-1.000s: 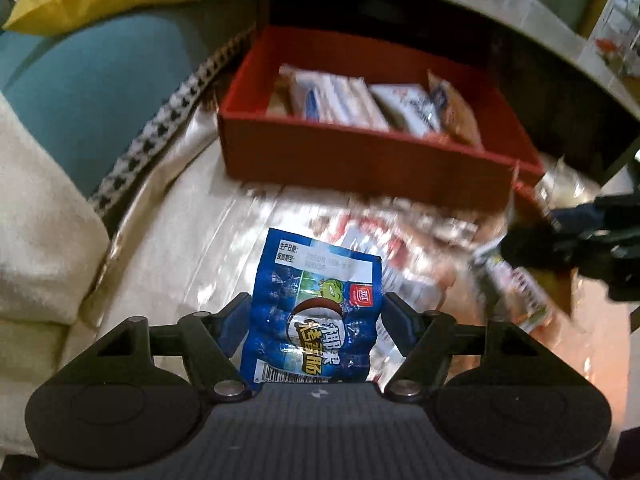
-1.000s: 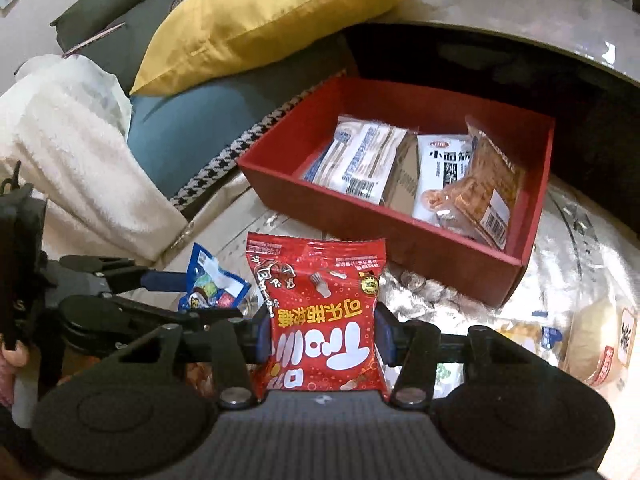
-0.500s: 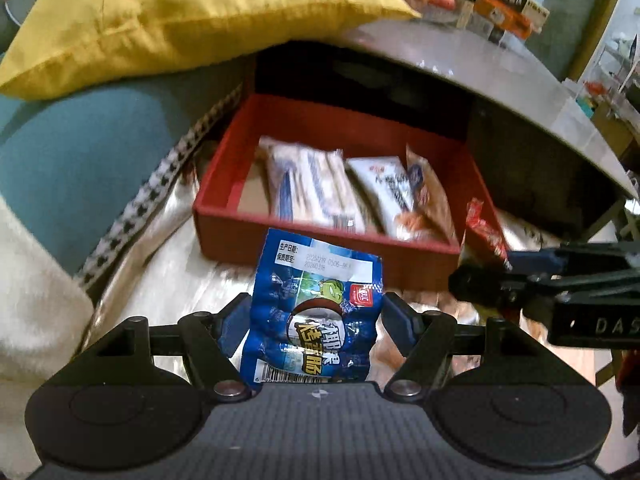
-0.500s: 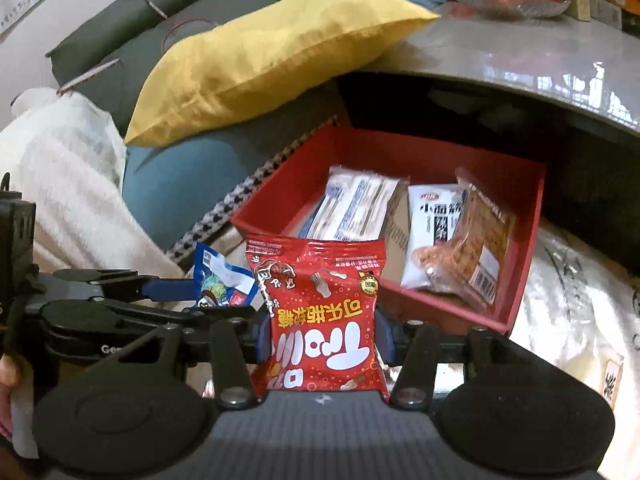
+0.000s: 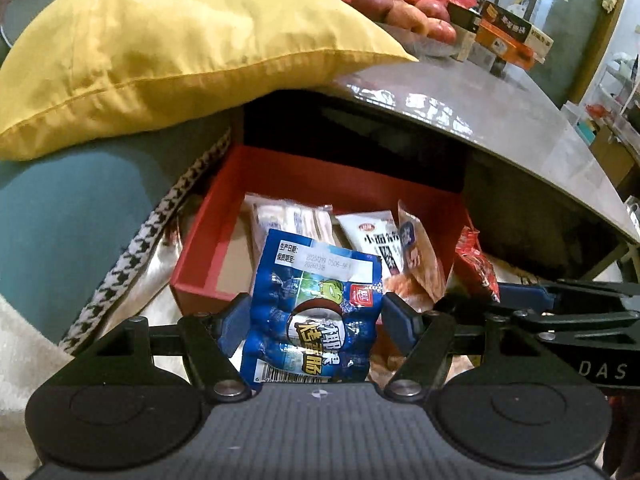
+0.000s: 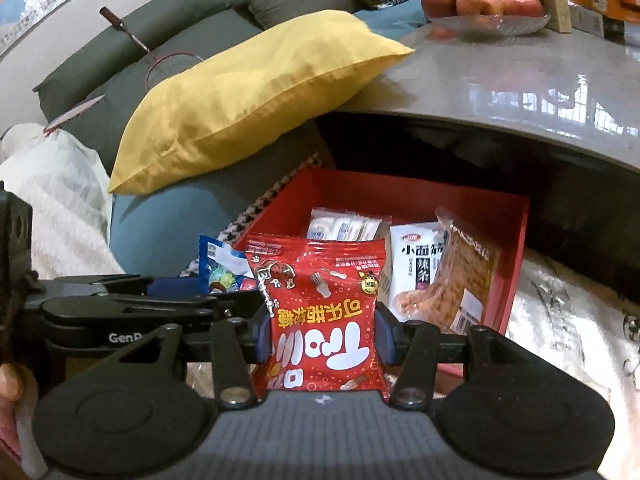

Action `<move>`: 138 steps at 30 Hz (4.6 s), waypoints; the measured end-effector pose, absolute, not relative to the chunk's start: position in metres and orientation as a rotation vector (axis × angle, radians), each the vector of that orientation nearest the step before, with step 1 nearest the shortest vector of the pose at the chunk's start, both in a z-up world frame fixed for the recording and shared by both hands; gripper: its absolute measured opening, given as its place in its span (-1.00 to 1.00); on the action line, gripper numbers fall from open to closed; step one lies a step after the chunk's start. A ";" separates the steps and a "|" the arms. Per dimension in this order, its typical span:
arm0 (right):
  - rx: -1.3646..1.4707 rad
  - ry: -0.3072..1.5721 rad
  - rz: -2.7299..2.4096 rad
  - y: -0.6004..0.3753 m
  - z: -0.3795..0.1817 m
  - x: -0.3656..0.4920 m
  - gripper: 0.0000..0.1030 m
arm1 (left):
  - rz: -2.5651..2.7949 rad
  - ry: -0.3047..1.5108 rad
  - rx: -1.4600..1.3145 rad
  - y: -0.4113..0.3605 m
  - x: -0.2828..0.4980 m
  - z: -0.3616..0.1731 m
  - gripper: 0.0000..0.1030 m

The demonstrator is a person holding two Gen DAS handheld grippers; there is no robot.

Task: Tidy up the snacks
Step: 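Lift the Trolli bag and sausage pack with both grippers and carry them over the red tray, then open both grippers to drop the Trolli bag and sausage pack into the tray, then move left gripper to white sachet while right gripper approaches green-white Kaprons wafer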

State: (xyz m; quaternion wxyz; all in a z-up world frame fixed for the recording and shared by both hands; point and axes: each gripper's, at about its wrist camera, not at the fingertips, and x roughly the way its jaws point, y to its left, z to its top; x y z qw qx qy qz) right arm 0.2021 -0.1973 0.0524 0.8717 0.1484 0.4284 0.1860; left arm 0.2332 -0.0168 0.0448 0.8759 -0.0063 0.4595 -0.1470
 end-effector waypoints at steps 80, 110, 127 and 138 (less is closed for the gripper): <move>0.227 0.862 0.209 -0.204 0.037 0.251 0.03 | -0.135 0.895 0.141 -0.054 0.268 0.036 0.73; 0.223 0.873 0.211 -0.203 0.045 0.193 0.05 | -0.124 0.826 0.217 -0.049 0.211 0.051 0.79; 0.217 0.912 0.214 -0.205 0.042 0.181 0.06 | -0.163 0.891 0.240 -0.052 0.192 0.034 0.81; 0.200 1.029 0.195 -0.219 0.022 0.165 0.06 | -0.225 1.057 0.239 -0.049 0.177 -0.003 0.82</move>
